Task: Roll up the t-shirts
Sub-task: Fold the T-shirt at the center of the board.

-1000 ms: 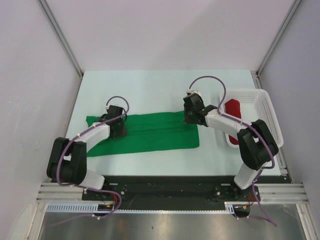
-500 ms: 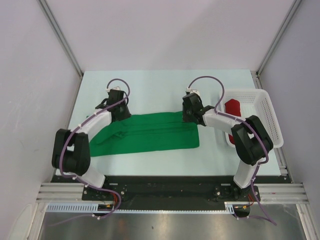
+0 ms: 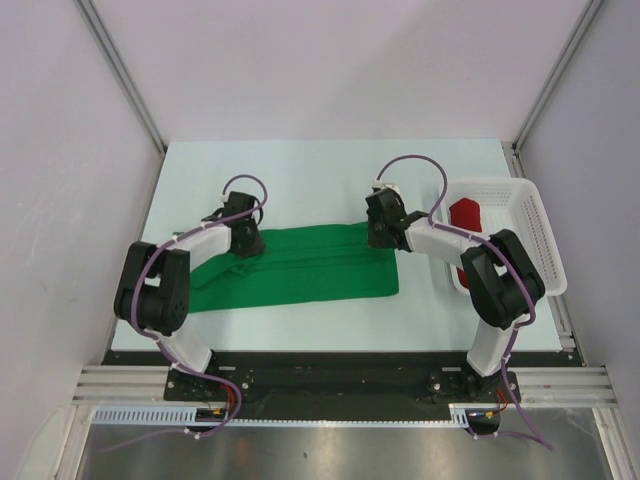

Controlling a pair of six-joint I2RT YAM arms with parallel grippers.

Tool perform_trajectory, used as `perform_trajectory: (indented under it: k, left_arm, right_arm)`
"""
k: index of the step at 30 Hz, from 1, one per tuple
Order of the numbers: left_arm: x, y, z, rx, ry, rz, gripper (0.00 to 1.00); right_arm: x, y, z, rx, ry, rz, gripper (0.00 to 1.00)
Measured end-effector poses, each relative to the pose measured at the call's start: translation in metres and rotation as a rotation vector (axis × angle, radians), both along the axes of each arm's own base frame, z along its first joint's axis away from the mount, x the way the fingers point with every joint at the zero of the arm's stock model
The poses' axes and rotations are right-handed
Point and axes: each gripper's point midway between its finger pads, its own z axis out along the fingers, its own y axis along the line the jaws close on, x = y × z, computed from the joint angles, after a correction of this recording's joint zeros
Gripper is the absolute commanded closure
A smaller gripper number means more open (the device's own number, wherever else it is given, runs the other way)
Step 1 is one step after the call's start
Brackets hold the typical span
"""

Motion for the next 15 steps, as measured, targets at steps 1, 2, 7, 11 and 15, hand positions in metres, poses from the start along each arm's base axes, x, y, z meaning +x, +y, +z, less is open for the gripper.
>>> perform_trajectory:
  k: [1, 2, 7, 11, 15]
  left_arm:
    - [-0.003, 0.0, -0.002, -0.003, 0.006, -0.002, 0.74]
    - [-0.007, 0.0, -0.003, -0.006, 0.012, -0.005, 0.75]
    - [-0.019, -0.001, 0.0, -0.02, 0.005, -0.016, 0.76]
    - [-0.027, -0.002, 0.005, -0.034, -0.016, -0.023, 0.76]
    - [-0.034, -0.003, 0.006, -0.044, -0.023, -0.031, 0.76]
  right_arm:
    - [-0.001, 0.0, -0.001, -0.002, 0.004, 0.0, 0.71]
    - [-0.002, -0.001, -0.001, -0.005, 0.008, 0.0, 0.7]
    - [-0.007, -0.002, -0.004, -0.009, 0.031, 0.007, 0.7]
    - [-0.01, -0.002, -0.004, -0.01, 0.043, 0.013, 0.7]
    - [-0.013, -0.004, -0.001, -0.014, 0.045, 0.017, 0.7]
